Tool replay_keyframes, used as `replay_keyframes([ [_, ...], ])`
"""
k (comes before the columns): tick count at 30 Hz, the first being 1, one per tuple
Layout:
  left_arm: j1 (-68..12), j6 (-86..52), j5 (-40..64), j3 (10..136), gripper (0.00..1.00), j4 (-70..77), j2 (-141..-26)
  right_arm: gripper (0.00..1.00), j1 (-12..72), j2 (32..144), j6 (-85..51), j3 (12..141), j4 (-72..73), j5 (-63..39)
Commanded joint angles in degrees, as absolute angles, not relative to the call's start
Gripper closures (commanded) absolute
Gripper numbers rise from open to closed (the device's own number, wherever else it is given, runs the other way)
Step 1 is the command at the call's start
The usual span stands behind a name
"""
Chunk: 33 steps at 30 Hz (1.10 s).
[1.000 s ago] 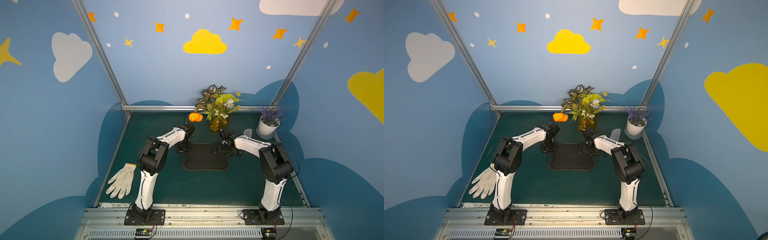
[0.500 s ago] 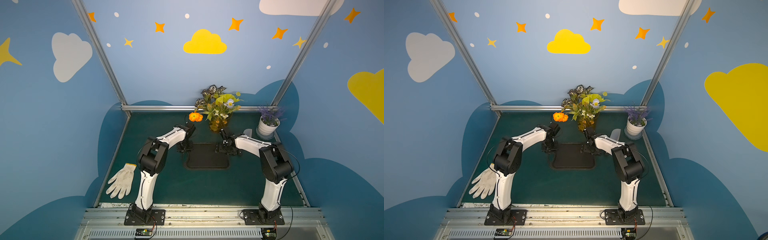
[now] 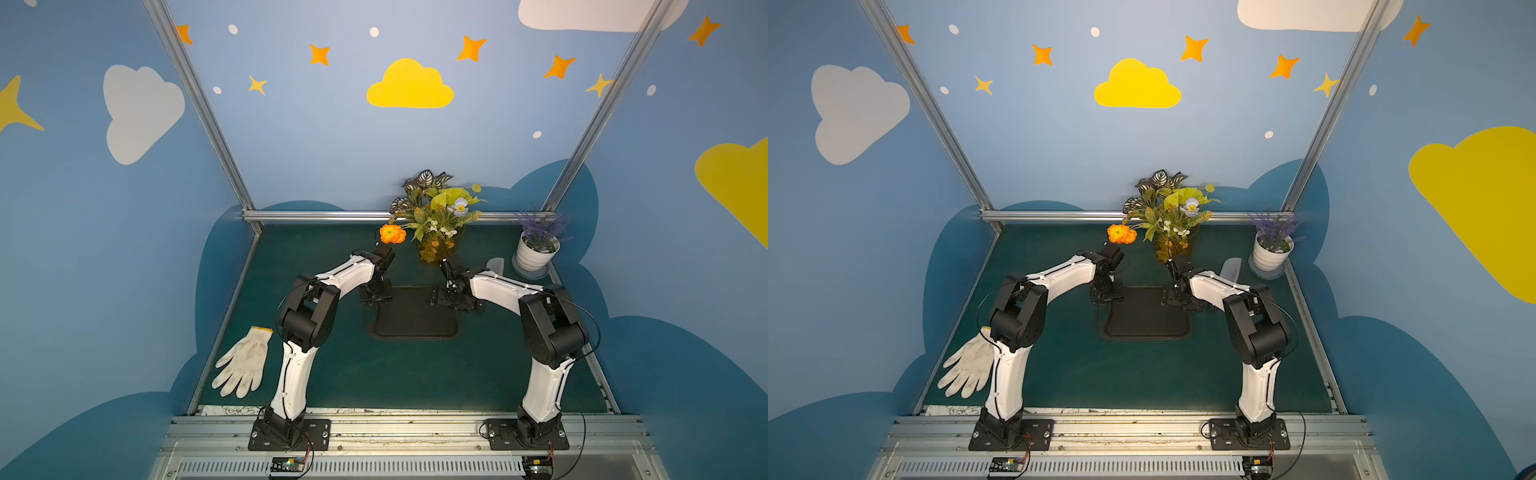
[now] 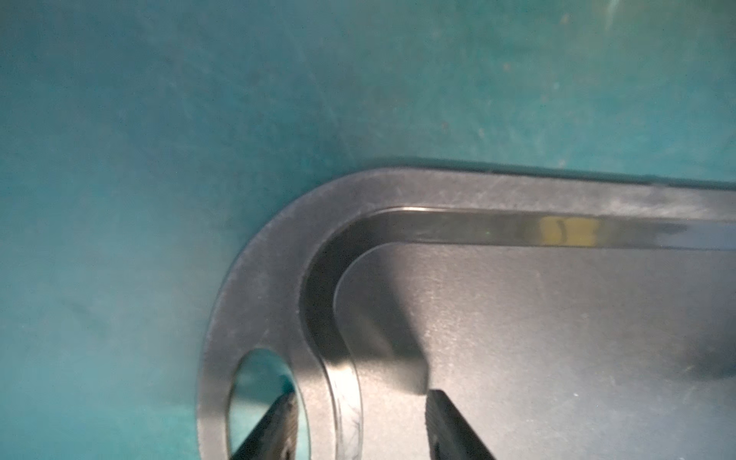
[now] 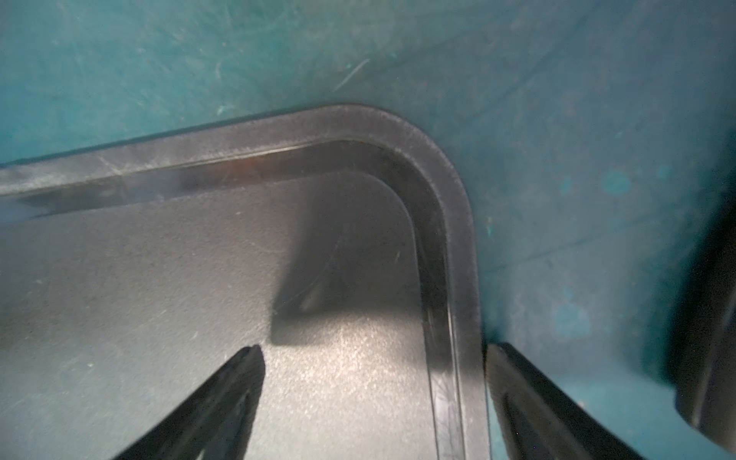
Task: Align the knife with the edge of the cutting board
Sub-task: Move the work surface to the center of the board.
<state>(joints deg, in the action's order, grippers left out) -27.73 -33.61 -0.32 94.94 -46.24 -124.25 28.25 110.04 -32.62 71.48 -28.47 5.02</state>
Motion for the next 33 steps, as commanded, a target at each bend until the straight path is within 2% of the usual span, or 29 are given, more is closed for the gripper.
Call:
replay_keyframes([
  [1, -27.2, -32.9, -0.3, 96.6, 0.4, -45.8, -124.7, 0.08, 28.5, 111.7, -33.7, 69.2, -25.6, 2.7],
  [14, -27.0, -30.3, -0.8, 98.6, 0.09, -46.6, -121.3, 0.08, 28.6, 110.9, -36.0, 67.4, -23.7, 3.5],
  [19, -27.0, -30.0, -0.9, 98.6, 0.0, -46.8, -118.9, 0.08, 28.6, 109.6, -36.8, 66.3, -23.4, 4.3],
  [33, -27.0, -28.1, -0.7, 98.1, 0.0, -48.2, -112.1, 0.08, 29.6, 108.8, -37.8, 64.4, -22.3, 4.4],
])
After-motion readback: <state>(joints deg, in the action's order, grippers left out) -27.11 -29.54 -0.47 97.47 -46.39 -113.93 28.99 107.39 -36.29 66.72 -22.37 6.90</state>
